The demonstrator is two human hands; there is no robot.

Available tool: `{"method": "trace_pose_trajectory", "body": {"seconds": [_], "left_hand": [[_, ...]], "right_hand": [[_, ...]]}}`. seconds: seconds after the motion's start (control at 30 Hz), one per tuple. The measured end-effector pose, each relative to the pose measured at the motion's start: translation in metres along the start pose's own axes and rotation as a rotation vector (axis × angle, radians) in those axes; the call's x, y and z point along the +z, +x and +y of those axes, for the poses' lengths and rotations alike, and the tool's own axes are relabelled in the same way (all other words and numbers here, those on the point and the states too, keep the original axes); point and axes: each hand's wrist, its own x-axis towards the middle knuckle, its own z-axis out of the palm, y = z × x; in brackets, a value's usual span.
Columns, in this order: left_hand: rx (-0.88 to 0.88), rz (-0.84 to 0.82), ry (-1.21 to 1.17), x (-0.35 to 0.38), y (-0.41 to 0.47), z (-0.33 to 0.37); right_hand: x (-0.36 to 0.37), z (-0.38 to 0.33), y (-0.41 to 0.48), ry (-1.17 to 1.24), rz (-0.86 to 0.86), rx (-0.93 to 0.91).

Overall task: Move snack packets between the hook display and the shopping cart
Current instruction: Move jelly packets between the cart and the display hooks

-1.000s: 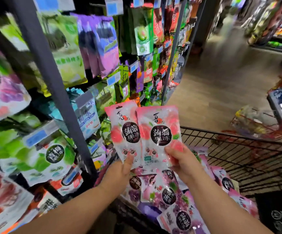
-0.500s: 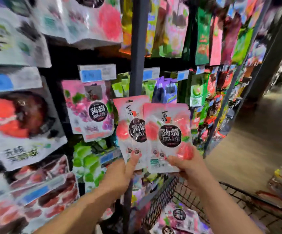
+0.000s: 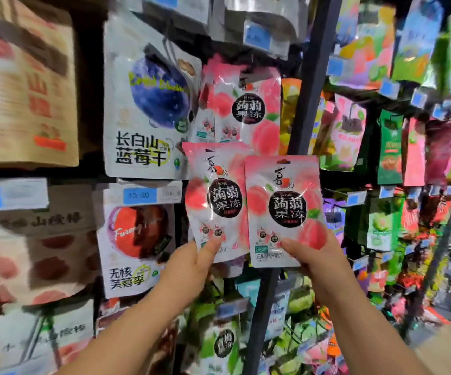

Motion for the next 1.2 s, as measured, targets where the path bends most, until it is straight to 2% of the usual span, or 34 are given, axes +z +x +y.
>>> {"method": "trace_pose_trajectory", "body": {"seconds": [0.17,0.37,0.67,0.77,0.83,1.1,1.2], "left_hand": [[0.026,0.111,0.042,-0.023,0.005,0.016],[0.023,0.152,-0.014,-0.046,0.016,0.02],[-0.016,0.201,-0.135,-0.062,0.018,0.047],[-0.014,0.268,-0.184,-0.062,0.019,0.054],[0.014,0.198,-0.285,-0.061,0.025,0.049],[-0.026,0.215,-0.263,-0.064,0.032,0.04],[-0.028,0.266,-0.31,-0.066,0.029,0.05]], "right_hand": [[0.02,-0.025,0.016,0.047,-0.019,-0.142],[0.037,-0.067,0.039,0.14,0.026,-0.27],[0.051,-0.112,0.09,0.154,-0.005,-0.249],[0.056,-0.113,0.104,0.129,-0.014,-0.208],[0.059,-0.113,0.111,0.112,-0.008,-0.204],[0.069,-0.122,0.124,0.075,-0.045,-0.223],[0.07,-0.126,0.129,0.14,-0.053,-0.24]]}}
